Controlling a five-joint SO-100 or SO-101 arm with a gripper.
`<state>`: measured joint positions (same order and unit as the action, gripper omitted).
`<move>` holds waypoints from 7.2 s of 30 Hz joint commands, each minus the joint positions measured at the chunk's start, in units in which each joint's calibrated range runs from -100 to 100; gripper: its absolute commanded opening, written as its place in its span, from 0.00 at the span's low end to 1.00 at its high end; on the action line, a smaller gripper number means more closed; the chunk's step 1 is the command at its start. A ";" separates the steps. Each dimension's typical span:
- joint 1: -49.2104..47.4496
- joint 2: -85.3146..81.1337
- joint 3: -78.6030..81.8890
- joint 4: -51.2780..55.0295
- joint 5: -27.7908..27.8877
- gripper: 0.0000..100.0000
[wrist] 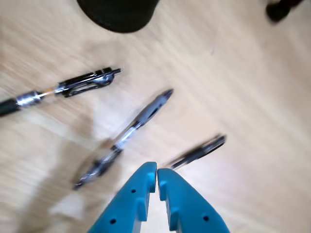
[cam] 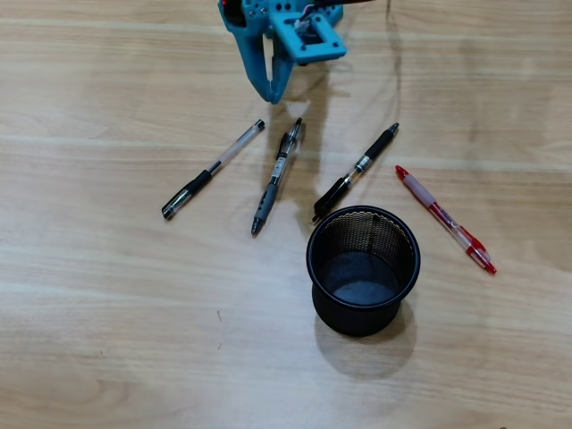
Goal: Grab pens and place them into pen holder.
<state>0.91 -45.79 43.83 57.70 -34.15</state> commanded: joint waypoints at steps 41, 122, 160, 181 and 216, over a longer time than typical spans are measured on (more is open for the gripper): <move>12.22 53.73 -42.29 15.14 -23.02 0.28; -13.11 32.25 -35.51 -45.27 -24.02 0.02; -17.78 47.79 -34.51 -57.29 -23.91 0.15; -19.15 21.46 -32.61 6.49 -8.78 0.02; -38.54 42.61 -20.85 -21.94 -11.66 0.26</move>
<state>-37.02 -4.67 27.77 36.81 -45.54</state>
